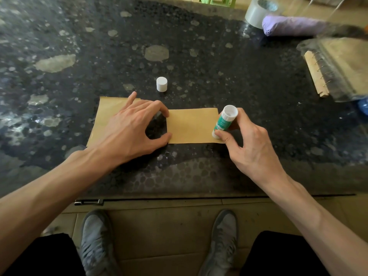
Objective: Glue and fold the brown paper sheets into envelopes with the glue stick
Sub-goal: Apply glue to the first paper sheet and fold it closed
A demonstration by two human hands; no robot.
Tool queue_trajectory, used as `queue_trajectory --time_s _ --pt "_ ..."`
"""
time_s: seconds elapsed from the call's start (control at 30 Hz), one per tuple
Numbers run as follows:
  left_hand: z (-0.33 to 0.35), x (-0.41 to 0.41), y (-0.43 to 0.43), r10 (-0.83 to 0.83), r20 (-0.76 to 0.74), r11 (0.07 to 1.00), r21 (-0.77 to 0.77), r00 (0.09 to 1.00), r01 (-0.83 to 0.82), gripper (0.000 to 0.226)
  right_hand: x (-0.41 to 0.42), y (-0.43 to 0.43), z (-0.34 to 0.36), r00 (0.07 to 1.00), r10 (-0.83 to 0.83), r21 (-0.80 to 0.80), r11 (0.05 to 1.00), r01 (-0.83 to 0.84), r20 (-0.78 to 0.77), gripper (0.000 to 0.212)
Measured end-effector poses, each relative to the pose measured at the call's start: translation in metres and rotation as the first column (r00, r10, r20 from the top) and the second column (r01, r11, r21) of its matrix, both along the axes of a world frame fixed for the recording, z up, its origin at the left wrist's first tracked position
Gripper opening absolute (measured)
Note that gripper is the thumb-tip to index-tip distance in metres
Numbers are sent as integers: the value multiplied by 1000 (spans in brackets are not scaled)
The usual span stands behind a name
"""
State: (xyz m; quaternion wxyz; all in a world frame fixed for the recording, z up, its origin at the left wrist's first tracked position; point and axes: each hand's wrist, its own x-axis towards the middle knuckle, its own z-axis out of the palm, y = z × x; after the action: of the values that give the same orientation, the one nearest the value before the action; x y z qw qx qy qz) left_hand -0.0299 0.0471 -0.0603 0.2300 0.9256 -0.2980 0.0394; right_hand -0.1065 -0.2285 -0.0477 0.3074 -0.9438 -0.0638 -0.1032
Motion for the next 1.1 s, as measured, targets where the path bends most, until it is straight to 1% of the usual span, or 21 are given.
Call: queue_trajectory --time_s 0.1,0.27,0.37,0.43,0.47,0.57,0.63,0.67,0.7,0.77,0.87,1.0,1.1 --pt "0 0 0 -1 1 1000 -1 1000 1 43 -1 -3 0 1000 -15 1 1000 15 -4 35" --pt "0 0 0 -1 3 1000 -2 1000 1 43 -2 -7 1 1000 -29 -33 999 29 2 38" --pt "0 0 0 0 4 1000 -4 1000 0 43 -2 -10 1 999 -35 -62 997 36 13 34" --pt "0 0 0 1 2 1000 -7 1000 -1 43 -2 -13 2 998 -51 -52 997 53 25 30" --pt "0 0 0 0 2 1000 -7 1000 0 43 -2 -14 4 997 -74 -13 997 74 33 29" --pt "1 0 0 -3 1 1000 -5 1000 3 43 -1 -12 14 990 -124 189 976 110 60 29" --pt "1 -1 0 -3 0 1000 -5 1000 3 42 3 -3 20 994 -87 309 949 65 59 29" --pt "1 -1 0 -3 -2 1000 -6 1000 3 42 5 3 20 997 -55 346 938 36 45 29" --pt "1 -1 -1 -3 -1 1000 -7 1000 3 41 7 10 20 999 -20 351 936 9 27 29" --pt "1 -1 -1 1 5 1000 -7 1000 -1 41 10 25 16 999 47 302 953 -39 -19 33" --pt "0 -1 -1 4 12 1000 -14 1000 -4 43 13 41 9 993 94 247 966 -73 -73 34" --pt "-1 0 -1 6 9 1000 -13 1000 -6 43 13 52 6 990 131 249 962 -114 -53 33" --pt "-1 0 -1 5 9 1000 -7 1000 -4 42 12 55 5 986 164 201 967 -156 -25 35"
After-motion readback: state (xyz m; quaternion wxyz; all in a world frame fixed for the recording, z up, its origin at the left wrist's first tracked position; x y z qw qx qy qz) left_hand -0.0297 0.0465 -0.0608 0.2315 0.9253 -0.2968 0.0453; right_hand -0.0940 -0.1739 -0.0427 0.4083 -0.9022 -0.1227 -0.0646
